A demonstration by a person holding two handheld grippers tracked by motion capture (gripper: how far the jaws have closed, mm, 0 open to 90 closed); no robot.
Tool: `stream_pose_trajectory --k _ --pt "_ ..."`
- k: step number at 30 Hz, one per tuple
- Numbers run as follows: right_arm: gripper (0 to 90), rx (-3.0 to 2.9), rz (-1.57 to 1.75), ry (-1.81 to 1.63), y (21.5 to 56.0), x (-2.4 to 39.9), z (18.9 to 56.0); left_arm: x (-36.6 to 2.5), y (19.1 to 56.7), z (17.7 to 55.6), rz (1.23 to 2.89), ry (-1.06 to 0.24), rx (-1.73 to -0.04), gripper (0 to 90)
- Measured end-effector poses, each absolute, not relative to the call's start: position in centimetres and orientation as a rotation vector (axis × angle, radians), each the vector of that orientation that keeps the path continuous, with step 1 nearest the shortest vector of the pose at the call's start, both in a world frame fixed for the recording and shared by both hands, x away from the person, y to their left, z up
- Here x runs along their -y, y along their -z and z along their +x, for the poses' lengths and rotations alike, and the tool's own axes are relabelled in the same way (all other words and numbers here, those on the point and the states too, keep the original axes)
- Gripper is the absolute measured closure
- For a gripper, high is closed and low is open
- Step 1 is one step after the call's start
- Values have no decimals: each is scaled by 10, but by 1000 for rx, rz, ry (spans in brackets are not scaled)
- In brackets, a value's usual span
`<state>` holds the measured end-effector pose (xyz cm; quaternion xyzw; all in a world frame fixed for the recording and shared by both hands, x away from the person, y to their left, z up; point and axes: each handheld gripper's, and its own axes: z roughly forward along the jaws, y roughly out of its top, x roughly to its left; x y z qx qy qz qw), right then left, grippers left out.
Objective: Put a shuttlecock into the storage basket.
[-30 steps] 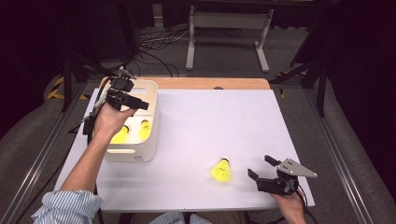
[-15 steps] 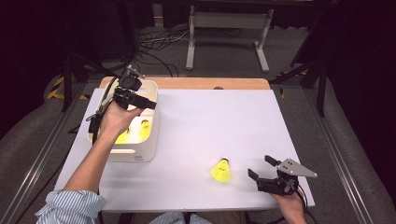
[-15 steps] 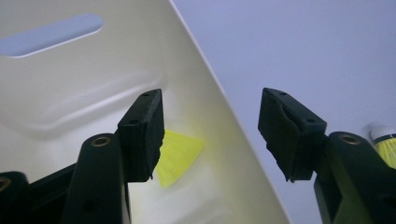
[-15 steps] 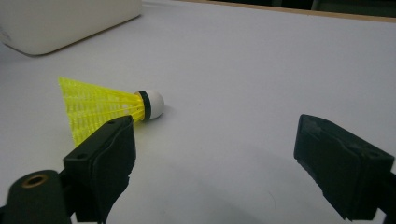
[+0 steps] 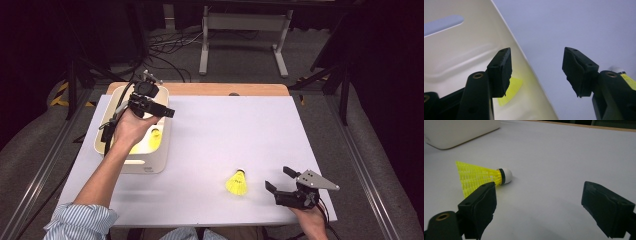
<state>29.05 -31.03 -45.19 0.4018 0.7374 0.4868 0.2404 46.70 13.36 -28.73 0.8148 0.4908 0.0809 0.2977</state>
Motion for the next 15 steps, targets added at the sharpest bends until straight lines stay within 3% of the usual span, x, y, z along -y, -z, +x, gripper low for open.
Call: stream_pose_trajectory --k 15 --pt "132 -2019 1100 -1334 452 310 290 -118 289 465 2184 -188 -1265 414"
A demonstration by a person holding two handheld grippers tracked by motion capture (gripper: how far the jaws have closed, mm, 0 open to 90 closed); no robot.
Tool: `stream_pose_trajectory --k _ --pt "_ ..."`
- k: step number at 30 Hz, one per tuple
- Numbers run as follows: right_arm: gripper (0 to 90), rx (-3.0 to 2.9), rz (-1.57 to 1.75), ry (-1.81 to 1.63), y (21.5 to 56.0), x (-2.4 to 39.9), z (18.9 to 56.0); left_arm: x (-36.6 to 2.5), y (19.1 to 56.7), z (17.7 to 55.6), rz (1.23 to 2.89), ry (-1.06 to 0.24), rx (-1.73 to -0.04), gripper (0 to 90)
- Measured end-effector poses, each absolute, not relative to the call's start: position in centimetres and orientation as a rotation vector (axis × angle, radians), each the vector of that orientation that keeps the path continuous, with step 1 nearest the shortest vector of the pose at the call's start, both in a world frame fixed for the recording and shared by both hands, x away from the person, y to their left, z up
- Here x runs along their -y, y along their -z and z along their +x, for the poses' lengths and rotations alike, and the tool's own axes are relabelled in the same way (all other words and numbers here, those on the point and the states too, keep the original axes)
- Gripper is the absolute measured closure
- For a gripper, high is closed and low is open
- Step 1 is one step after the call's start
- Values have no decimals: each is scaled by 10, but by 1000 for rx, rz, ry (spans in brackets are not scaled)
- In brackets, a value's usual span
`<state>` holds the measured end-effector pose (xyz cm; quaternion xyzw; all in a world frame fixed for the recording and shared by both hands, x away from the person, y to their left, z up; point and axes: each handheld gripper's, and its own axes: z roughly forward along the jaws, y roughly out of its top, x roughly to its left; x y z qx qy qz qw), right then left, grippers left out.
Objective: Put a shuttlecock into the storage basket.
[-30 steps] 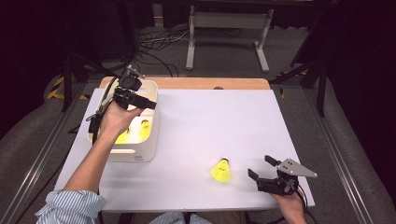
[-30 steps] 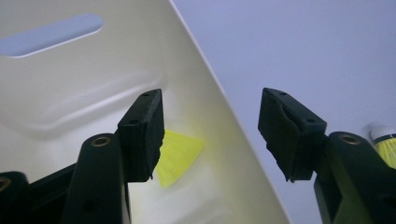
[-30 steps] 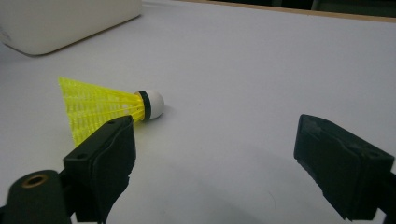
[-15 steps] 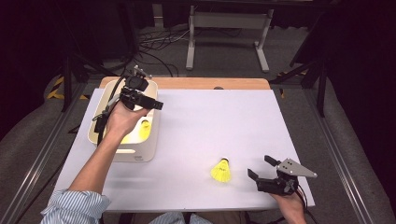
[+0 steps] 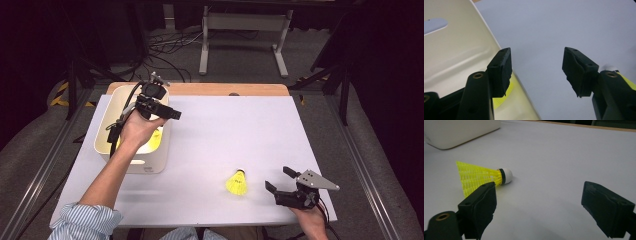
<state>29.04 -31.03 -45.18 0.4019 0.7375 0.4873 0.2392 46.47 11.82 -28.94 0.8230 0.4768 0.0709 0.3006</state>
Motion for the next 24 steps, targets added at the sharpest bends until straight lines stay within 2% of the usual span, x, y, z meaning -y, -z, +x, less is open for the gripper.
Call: stream_pose_trajectory --k 24 --pt "132 -2011 1118 -1332 452 310 292 -98 291 454 2202 -176 -1199 411"
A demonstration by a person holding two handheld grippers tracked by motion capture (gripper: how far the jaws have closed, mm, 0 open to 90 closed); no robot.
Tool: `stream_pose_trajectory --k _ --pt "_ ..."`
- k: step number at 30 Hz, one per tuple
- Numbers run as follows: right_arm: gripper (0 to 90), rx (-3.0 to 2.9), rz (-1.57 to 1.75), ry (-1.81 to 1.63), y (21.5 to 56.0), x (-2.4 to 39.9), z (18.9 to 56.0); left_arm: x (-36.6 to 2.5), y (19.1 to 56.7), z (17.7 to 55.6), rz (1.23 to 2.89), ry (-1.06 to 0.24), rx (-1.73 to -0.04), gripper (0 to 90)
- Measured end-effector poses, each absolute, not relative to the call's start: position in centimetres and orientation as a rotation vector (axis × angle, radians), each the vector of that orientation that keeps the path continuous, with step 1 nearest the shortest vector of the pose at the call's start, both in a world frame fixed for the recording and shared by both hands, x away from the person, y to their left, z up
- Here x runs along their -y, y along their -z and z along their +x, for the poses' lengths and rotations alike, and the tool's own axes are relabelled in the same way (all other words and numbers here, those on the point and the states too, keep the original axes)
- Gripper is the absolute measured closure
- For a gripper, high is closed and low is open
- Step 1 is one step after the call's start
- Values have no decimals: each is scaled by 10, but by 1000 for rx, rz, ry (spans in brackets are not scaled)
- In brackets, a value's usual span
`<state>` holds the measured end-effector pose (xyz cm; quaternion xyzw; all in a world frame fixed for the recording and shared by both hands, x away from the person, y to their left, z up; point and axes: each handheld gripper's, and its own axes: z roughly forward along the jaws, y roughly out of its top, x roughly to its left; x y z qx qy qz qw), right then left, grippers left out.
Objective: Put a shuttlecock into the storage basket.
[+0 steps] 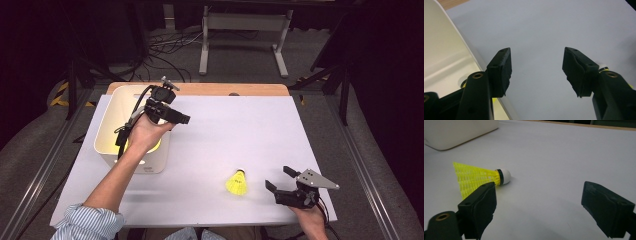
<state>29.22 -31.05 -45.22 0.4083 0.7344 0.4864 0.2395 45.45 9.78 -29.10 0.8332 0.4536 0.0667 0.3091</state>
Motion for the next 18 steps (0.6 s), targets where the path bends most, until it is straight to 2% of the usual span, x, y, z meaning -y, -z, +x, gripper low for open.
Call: stream_pose_trajectory --k 18 --pt "135 -1992 1147 -1352 451 313 291 -84 300 442 2226 -178 -1160 400"
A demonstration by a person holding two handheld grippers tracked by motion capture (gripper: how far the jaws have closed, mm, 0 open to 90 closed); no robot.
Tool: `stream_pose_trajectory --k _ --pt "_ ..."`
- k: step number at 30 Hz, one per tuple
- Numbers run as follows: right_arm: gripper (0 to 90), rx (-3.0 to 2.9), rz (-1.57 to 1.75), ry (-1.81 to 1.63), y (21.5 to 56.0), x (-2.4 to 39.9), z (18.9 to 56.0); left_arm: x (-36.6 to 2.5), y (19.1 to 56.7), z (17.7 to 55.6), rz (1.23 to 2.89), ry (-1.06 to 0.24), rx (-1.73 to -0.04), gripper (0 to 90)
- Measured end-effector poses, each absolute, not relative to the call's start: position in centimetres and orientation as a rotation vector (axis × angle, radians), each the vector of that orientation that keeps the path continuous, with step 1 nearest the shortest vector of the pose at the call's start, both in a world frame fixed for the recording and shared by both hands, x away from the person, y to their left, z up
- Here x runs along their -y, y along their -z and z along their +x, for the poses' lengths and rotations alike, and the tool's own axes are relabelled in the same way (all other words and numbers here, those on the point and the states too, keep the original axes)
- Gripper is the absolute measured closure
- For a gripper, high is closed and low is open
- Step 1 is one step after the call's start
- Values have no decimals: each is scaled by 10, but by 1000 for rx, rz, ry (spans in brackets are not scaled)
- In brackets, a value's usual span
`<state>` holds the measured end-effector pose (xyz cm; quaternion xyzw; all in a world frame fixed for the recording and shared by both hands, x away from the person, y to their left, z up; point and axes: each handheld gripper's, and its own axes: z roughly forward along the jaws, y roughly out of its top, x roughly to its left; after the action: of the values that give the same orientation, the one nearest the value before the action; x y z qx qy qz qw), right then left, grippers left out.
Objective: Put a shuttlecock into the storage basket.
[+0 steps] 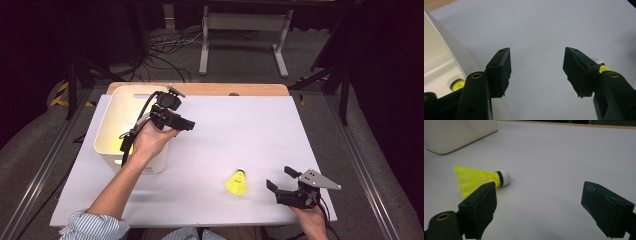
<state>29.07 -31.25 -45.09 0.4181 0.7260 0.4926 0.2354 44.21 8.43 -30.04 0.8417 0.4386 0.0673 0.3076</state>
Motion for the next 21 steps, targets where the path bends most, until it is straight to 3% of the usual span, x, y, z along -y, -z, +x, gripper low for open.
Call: stream_pose_trajectory --k 21 --pt "151 -1976 1205 -1408 446 316 291 -72 310 433 2213 -156 -1131 387"
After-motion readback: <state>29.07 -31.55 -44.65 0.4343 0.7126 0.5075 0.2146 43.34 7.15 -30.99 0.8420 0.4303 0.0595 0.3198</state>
